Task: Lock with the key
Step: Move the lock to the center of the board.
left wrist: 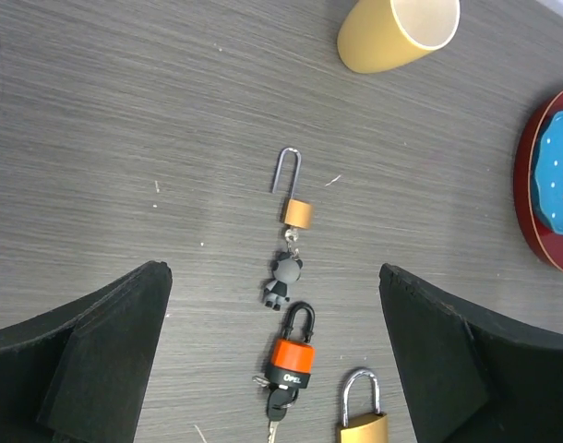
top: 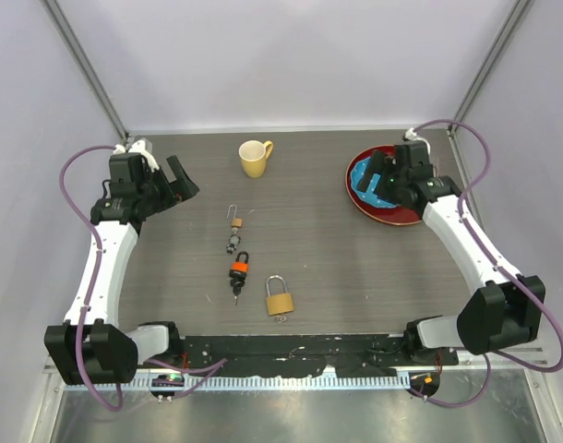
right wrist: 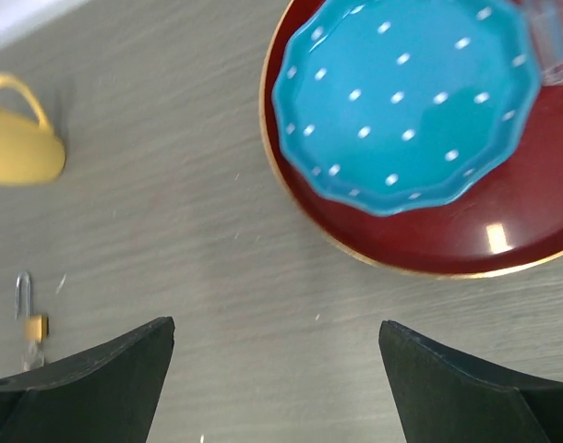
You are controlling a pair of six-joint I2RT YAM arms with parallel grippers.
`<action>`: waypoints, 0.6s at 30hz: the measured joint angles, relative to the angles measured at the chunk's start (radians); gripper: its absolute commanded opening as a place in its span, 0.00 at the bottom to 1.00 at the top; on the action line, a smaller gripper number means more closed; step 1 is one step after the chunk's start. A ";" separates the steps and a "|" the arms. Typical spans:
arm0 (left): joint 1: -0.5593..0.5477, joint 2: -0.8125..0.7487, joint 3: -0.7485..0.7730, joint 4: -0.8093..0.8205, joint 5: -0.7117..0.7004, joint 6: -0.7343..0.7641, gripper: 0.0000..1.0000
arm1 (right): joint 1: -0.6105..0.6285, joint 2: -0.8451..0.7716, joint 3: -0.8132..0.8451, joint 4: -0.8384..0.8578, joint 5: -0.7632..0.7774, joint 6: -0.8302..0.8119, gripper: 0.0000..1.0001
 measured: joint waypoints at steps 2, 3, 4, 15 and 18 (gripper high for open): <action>0.000 -0.002 -0.003 0.009 0.006 -0.006 1.00 | 0.056 0.021 0.036 -0.046 -0.007 -0.014 1.00; 0.000 -0.002 -0.004 0.010 0.009 -0.010 1.00 | 0.084 0.029 0.055 -0.066 -0.006 -0.023 1.00; 0.000 -0.002 -0.004 0.010 0.013 -0.013 1.00 | 0.109 0.033 0.069 -0.079 -0.007 -0.030 1.00; 0.000 -0.066 -0.121 0.022 0.223 -0.067 1.00 | 0.366 0.080 0.145 -0.212 -0.048 -0.118 0.99; 0.000 -0.144 -0.236 0.018 0.280 -0.104 1.00 | 0.421 0.097 0.140 -0.233 -0.062 -0.148 0.95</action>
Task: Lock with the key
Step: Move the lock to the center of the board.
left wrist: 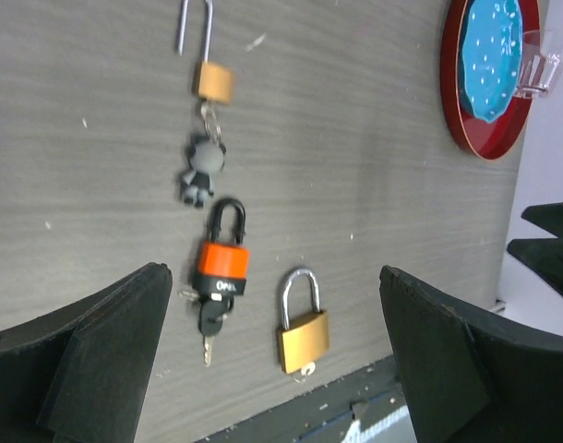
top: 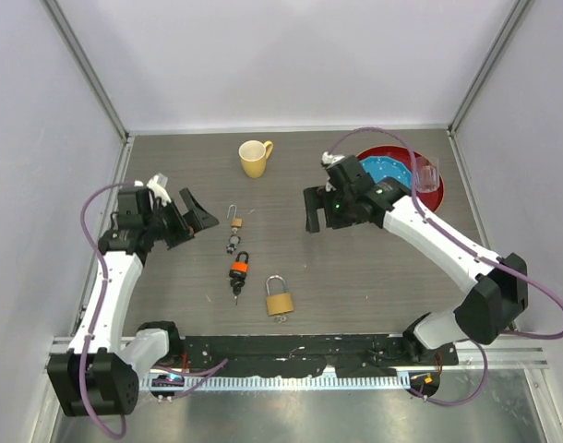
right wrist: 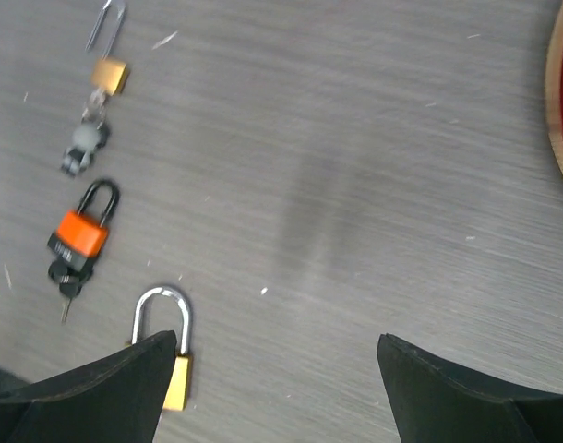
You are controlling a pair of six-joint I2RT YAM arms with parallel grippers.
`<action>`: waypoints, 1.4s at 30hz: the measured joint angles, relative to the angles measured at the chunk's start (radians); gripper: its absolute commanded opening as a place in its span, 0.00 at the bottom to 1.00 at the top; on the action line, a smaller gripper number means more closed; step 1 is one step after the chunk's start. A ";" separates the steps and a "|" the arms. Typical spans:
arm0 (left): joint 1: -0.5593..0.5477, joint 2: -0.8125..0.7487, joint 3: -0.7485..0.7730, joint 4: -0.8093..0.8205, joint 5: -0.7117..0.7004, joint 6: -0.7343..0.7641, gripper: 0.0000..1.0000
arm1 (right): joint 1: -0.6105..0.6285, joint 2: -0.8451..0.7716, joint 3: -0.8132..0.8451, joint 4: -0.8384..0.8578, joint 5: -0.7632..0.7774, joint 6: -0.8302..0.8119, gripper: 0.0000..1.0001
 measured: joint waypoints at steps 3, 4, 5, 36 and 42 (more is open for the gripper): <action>0.000 -0.073 -0.085 -0.014 0.027 -0.032 1.00 | 0.081 0.037 -0.001 -0.013 -0.009 -0.030 0.85; 0.000 -0.099 -0.108 -0.016 0.034 -0.045 1.00 | 0.113 0.056 -0.001 -0.019 -0.012 -0.040 0.84; 0.000 -0.122 -0.126 -0.022 0.039 -0.053 0.99 | 0.145 0.075 -0.001 -0.024 -0.014 -0.047 0.81; 0.000 -0.089 -0.211 0.025 0.096 -0.153 1.00 | 0.329 0.584 0.129 0.050 -0.111 -0.197 0.15; 0.000 -0.049 -0.206 0.045 0.097 -0.159 1.00 | 0.322 0.597 0.151 0.039 -0.044 -0.199 0.05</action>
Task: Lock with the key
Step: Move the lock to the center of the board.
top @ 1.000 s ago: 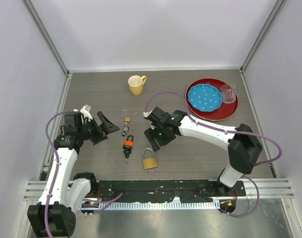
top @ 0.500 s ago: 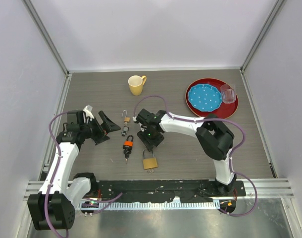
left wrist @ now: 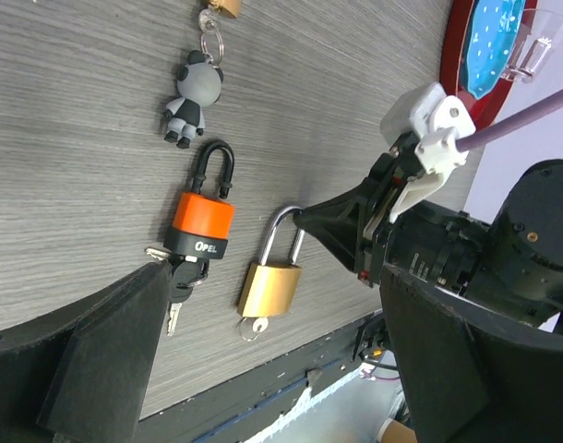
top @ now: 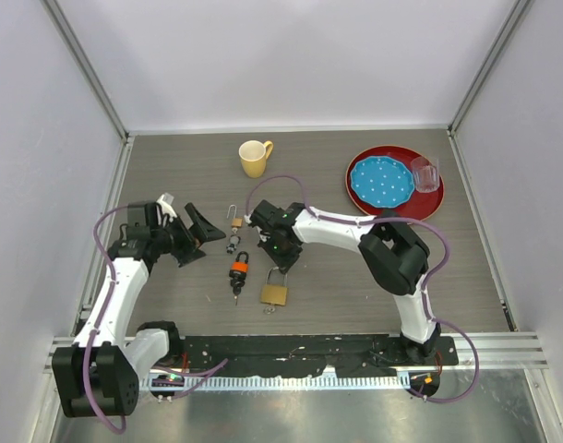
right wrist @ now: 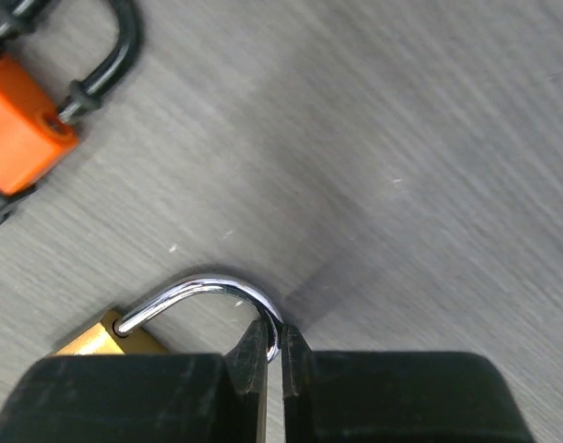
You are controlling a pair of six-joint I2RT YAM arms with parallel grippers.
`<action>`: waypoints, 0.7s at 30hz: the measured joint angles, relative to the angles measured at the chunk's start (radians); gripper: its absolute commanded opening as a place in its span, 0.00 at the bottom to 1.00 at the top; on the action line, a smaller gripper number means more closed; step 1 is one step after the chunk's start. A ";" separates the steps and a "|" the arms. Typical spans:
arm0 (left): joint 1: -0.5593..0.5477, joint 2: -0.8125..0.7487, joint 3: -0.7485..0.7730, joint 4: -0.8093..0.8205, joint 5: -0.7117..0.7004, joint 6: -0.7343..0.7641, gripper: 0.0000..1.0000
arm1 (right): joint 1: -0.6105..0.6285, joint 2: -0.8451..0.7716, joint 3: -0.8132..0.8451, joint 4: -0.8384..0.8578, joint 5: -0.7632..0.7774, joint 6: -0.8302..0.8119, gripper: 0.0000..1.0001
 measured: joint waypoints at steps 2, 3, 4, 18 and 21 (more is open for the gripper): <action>0.000 0.014 0.003 0.010 0.005 -0.002 1.00 | -0.019 0.002 0.003 0.000 0.008 0.002 0.05; 0.000 0.021 0.005 0.019 0.008 -0.005 1.00 | -0.034 0.002 0.003 0.000 0.009 0.003 0.05; 0.000 0.027 0.006 0.028 0.012 -0.010 1.00 | -0.055 0.002 0.003 0.000 0.009 0.004 0.05; -0.170 0.195 0.117 0.109 0.018 -0.041 1.00 | -0.183 0.045 0.109 0.014 -0.027 -0.077 0.43; -0.214 0.236 0.139 0.127 0.008 -0.045 0.99 | -0.177 0.044 0.128 0.018 -0.015 -0.066 0.57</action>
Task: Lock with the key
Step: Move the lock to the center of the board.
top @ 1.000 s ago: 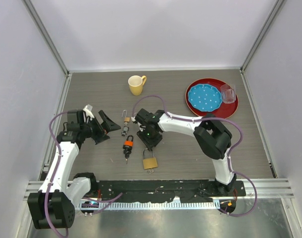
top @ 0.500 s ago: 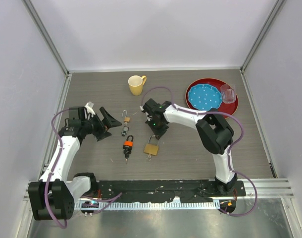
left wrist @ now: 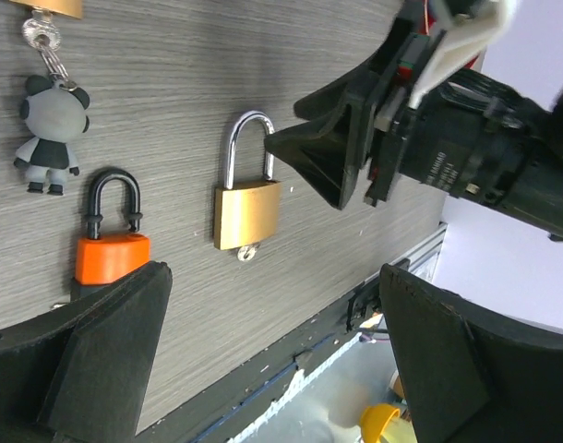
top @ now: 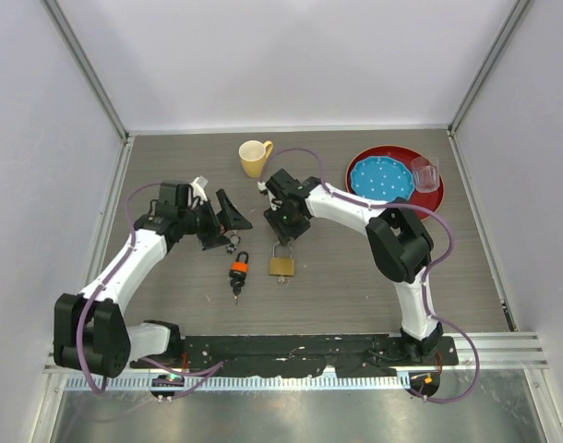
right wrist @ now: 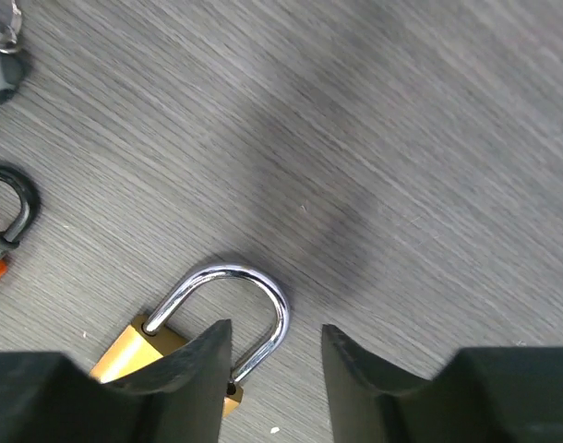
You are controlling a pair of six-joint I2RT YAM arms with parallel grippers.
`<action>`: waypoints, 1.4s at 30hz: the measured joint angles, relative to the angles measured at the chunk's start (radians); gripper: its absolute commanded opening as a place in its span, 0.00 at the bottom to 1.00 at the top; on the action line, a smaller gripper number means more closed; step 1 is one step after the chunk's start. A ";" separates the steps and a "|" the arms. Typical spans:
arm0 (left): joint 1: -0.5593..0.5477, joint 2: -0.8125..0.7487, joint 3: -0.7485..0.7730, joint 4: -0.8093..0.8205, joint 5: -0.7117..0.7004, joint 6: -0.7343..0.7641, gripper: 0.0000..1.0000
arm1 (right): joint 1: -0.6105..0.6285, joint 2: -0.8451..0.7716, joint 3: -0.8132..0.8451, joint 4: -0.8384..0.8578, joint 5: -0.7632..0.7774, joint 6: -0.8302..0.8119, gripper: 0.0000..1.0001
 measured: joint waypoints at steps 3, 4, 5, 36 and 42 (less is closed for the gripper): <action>-0.024 0.039 0.003 0.023 -0.004 -0.005 0.98 | 0.004 -0.029 0.001 0.000 0.040 0.026 0.57; -0.031 0.053 0.004 0.029 -0.005 -0.005 0.97 | 0.003 -0.041 0.000 0.000 0.048 0.034 0.57; -0.037 0.067 0.006 0.033 -0.005 -0.007 0.96 | 0.002 -0.064 -0.002 0.000 0.060 0.051 0.57; -0.245 0.548 0.119 0.099 0.017 -0.060 0.63 | -0.140 -0.143 -0.382 0.148 -0.436 0.353 0.35; -0.256 0.539 0.079 0.137 0.043 -0.085 0.61 | -0.140 -0.130 -0.382 0.184 -0.474 0.370 0.28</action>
